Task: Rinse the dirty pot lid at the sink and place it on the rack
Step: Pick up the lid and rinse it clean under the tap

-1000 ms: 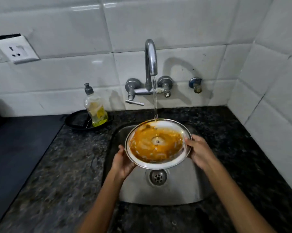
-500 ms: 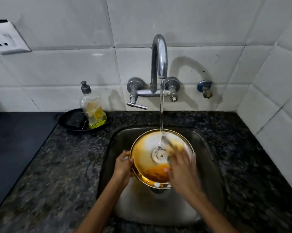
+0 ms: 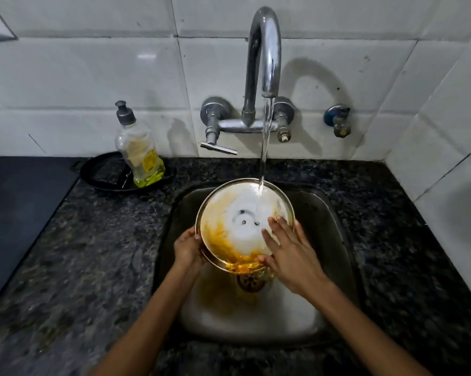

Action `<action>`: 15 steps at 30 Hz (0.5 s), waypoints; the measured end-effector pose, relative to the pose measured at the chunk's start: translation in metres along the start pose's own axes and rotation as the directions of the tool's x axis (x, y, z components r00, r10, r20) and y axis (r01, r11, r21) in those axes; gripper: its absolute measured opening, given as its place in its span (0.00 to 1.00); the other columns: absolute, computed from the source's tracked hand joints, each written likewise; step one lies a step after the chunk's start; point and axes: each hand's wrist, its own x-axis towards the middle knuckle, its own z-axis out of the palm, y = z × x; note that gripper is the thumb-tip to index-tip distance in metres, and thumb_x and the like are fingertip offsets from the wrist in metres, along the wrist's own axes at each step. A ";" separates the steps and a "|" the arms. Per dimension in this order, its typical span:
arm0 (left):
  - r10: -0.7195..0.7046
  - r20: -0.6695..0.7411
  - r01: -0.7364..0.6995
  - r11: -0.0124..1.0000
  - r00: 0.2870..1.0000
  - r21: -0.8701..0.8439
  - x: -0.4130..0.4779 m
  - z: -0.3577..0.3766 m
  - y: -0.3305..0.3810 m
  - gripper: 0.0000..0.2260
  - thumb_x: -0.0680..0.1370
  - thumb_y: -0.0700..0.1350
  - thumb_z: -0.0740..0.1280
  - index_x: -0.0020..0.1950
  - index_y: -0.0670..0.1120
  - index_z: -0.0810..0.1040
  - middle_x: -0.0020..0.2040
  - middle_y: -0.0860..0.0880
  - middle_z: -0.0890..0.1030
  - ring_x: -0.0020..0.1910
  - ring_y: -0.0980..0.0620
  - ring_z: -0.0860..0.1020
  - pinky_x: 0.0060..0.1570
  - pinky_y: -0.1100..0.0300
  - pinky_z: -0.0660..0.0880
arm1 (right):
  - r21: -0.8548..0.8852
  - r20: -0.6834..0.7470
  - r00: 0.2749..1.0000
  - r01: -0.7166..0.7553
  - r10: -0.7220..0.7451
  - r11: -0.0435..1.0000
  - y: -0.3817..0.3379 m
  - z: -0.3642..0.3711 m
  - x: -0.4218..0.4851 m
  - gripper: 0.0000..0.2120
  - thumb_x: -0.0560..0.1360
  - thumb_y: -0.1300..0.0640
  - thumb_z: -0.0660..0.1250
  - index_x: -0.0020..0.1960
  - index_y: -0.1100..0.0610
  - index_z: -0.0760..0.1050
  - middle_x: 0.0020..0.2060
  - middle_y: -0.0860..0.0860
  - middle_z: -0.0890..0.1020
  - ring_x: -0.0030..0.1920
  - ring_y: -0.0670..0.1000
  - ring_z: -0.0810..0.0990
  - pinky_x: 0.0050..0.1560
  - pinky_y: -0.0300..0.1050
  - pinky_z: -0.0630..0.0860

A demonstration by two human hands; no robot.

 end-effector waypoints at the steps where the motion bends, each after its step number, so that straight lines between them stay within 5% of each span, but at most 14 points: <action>1: -0.052 0.016 0.053 0.998 0.998 -0.021 0.001 0.001 -0.003 0.15 0.76 0.30 0.53 0.38 0.44 0.74 0.25 0.48 0.77 0.21 0.53 0.76 0.22 0.64 0.75 | -0.002 -0.028 0.999 0.024 -0.024 1.000 -0.001 -0.005 -0.006 0.28 0.72 0.39 0.51 0.60 0.54 0.76 0.63 0.56 0.78 0.66 0.57 0.73 0.70 0.58 0.60; 4: -0.086 0.069 0.087 0.996 0.994 -0.012 -0.002 0.007 -0.007 0.15 0.75 0.29 0.54 0.35 0.44 0.73 0.22 0.50 0.76 0.23 0.53 0.74 0.26 0.63 0.74 | -0.009 -0.114 0.992 0.051 -0.052 0.999 0.001 -0.021 -0.016 0.23 0.69 0.41 0.61 0.58 0.52 0.77 0.59 0.53 0.80 0.65 0.56 0.75 0.64 0.62 0.68; 7: 0.000 0.108 -0.012 0.994 0.994 0.111 -0.009 0.011 0.003 0.15 0.75 0.29 0.54 0.34 0.42 0.74 0.18 0.52 0.75 0.16 0.58 0.73 0.19 0.67 0.71 | 0.021 -0.093 0.996 -0.012 0.014 1.000 0.004 -0.016 -0.028 0.25 0.60 0.52 0.75 0.56 0.52 0.77 0.57 0.53 0.82 0.61 0.55 0.78 0.59 0.60 0.73; 11: 0.168 0.136 -0.202 0.936 0.976 0.288 -0.005 0.004 0.012 0.14 0.75 0.31 0.57 0.39 0.44 0.79 0.33 0.44 0.80 0.32 0.46 0.77 0.33 0.57 0.74 | 0.075 0.006 0.999 -0.046 0.046 0.996 0.003 0.019 -0.040 0.29 0.62 0.58 0.74 0.62 0.56 0.74 0.61 0.59 0.79 0.63 0.60 0.76 0.59 0.59 0.73; 15: 0.225 0.094 -0.243 0.933 0.970 0.267 -0.003 -0.010 0.009 0.11 0.76 0.31 0.58 0.46 0.40 0.79 0.35 0.43 0.79 0.32 0.47 0.76 0.30 0.60 0.74 | -0.049 0.089 0.996 0.009 -0.004 0.999 -0.012 0.028 -0.035 0.34 0.53 0.57 0.79 0.59 0.54 0.78 0.58 0.56 0.81 0.59 0.60 0.79 0.53 0.54 0.78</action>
